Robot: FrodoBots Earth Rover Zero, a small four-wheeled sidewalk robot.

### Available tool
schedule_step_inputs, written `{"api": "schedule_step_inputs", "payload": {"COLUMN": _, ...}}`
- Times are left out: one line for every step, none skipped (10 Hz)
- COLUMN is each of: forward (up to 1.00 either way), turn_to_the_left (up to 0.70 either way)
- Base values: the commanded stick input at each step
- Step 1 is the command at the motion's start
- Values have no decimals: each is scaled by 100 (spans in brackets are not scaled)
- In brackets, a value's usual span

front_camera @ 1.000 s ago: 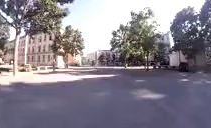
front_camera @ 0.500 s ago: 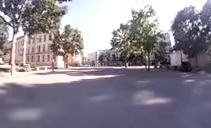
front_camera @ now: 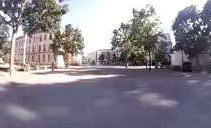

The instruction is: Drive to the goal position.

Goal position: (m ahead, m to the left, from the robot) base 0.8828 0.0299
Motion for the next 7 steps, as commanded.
{"api": "schedule_step_inputs", "payload": {"forward": 70, "turn_to_the_left": 0}}
{"api": "schedule_step_inputs", "payload": {"forward": 70, "turn_to_the_left": 0}}
{"api": "schedule_step_inputs", "payload": {"forward": 70, "turn_to_the_left": 0}}
{"api": "schedule_step_inputs", "payload": {"forward": 70, "turn_to_the_left": 0}}
{"api": "schedule_step_inputs", "payload": {"forward": 70, "turn_to_the_left": 0}}
{"api": "schedule_step_inputs", "payload": {"forward": 70, "turn_to_the_left": 0}}
{"api": "schedule_step_inputs", "payload": {"forward": 70, "turn_to_the_left": 0}}
